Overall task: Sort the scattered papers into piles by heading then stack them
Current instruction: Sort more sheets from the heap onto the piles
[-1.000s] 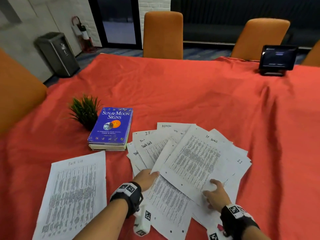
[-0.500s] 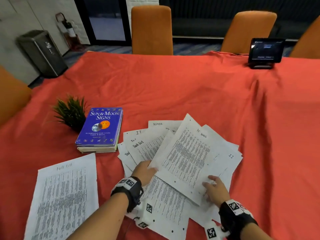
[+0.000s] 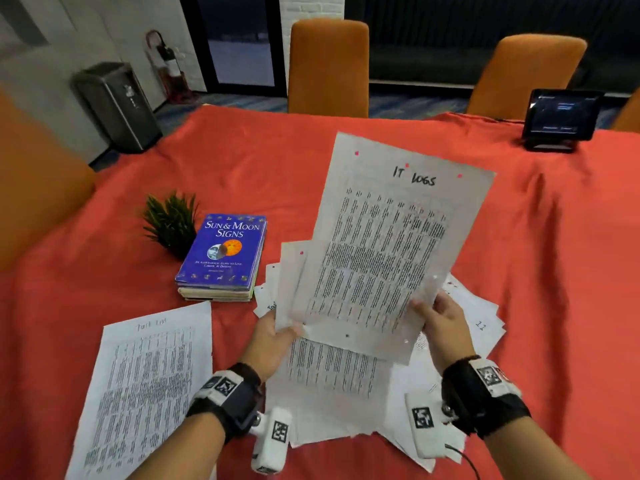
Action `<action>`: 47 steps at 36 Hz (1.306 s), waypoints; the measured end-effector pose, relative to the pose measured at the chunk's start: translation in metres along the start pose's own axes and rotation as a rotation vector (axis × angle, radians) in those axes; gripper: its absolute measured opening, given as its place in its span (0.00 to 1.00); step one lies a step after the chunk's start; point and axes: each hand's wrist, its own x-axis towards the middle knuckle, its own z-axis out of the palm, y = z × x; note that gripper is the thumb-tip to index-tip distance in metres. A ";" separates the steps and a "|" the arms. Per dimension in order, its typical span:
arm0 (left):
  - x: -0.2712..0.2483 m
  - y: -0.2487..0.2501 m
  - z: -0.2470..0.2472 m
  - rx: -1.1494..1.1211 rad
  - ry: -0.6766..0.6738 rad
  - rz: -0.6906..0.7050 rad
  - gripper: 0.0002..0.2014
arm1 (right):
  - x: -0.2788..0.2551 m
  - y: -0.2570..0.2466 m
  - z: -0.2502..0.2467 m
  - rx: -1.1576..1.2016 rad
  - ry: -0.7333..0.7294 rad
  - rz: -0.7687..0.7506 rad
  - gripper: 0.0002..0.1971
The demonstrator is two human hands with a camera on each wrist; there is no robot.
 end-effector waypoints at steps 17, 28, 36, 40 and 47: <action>-0.011 0.056 0.000 -0.145 0.353 0.299 0.27 | -0.029 -0.029 0.036 -0.108 -0.058 -0.435 0.12; -0.002 0.047 0.003 -0.202 0.356 0.258 0.21 | -0.023 -0.012 0.041 -0.096 -0.128 -0.304 0.13; -0.005 0.055 0.016 -0.285 0.395 0.228 0.23 | -0.026 -0.002 0.043 -0.210 -0.115 -0.185 0.10; 0.001 0.060 0.016 -0.328 0.314 0.270 0.21 | -0.031 -0.003 0.032 -0.153 -0.072 -0.173 0.12; 0.017 0.049 0.032 -0.338 0.144 0.107 0.12 | -0.035 0.014 -0.004 -0.101 -0.006 0.059 0.09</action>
